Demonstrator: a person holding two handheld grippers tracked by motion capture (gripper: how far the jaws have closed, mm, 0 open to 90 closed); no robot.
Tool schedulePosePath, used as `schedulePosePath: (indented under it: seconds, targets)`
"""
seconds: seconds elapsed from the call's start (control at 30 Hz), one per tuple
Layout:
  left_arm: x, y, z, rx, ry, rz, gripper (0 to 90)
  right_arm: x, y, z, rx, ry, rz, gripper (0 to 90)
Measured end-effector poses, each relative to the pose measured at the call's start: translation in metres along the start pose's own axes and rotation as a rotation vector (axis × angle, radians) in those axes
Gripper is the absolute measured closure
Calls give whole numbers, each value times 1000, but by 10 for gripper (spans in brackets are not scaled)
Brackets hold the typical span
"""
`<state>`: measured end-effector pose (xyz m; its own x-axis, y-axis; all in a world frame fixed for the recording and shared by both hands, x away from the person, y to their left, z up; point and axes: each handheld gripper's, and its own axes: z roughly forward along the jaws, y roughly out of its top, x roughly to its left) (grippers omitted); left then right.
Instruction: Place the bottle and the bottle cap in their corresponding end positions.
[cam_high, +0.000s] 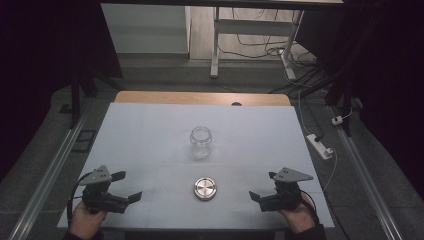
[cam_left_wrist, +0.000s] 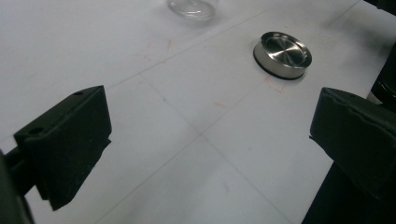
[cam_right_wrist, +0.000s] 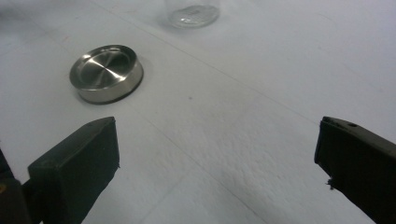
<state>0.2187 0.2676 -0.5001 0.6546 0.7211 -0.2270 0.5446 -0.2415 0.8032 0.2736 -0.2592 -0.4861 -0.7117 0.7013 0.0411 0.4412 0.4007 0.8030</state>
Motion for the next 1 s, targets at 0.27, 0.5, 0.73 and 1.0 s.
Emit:
schedulePosePath:
  seconds: [0.27,0.5,0.73,1.0]
  targets:
    - [4,-22,-16,12,47,-43,0,-6,-15,-14,19,-46,47,0]
    - [3,-34,-20,49,96,-55,0,-10,-28,-22,38,-72,78,0]
    - [-1,-42,-21,120,162,-42,0,-12,-34,-31,46,-98,106,0]
    - [-1,-44,-20,157,181,-56,0,-12,-35,-32,68,-115,112,0]
